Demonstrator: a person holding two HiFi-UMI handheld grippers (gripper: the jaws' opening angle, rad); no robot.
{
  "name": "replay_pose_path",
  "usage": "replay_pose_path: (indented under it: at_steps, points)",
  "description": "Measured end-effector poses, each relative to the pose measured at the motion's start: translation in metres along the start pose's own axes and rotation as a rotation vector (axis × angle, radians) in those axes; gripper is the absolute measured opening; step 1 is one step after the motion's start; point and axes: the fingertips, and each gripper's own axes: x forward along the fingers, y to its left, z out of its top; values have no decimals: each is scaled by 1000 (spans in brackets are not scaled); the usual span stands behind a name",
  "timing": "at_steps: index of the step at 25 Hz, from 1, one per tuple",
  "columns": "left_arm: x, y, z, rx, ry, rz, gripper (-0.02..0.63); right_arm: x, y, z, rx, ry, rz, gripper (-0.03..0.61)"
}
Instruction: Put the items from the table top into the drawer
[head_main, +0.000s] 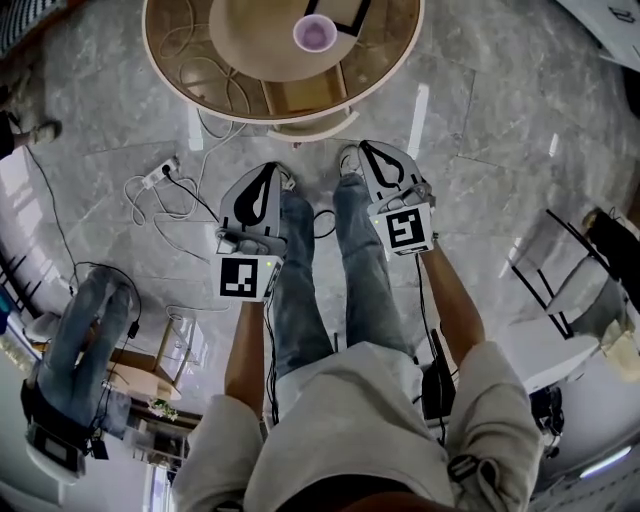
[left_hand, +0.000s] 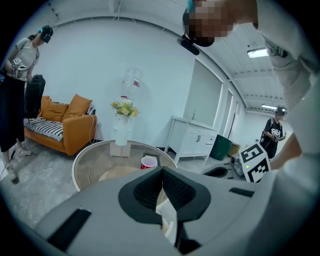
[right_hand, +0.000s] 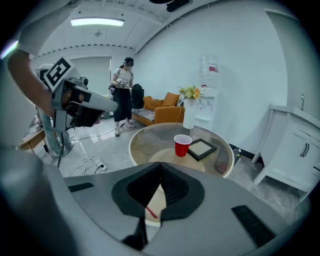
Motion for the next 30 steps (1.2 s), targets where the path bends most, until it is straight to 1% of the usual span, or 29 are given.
replay_pose_path:
  at_steps: [4,7,10,14,16,17,22,23,26,30]
  points:
    - [-7,6,2,-22,-11,18,15,27,-4,20,-76,-1,38,25]
    - [-13,12,2,-42,-21,36,15,51,-9,30,-136,23,54,26]
    - [-20,18,2,-65,-32,54,15,78,-17,36,-227,78,59,26]
    - [-30,26,2,-92,-43,72,15,114,-27,38,-377,188,74,29]
    - [-33,29,2,-104,-51,83,15,129,-33,40,-441,243,90,101]
    - [-35,31,2,-109,-55,89,15,136,-36,42,-472,265,91,104]
    - [-45,46,-4,-125,-61,116,15,162,-45,45,-635,354,77,175]
    - [-48,47,-5,-129,-61,126,15,166,-46,44,-674,372,79,179]
    - [-56,51,-7,-140,-64,144,15,175,-48,46,-765,404,78,178]
    - [-64,56,-10,-145,-67,158,15,187,-53,49,-862,433,71,133]
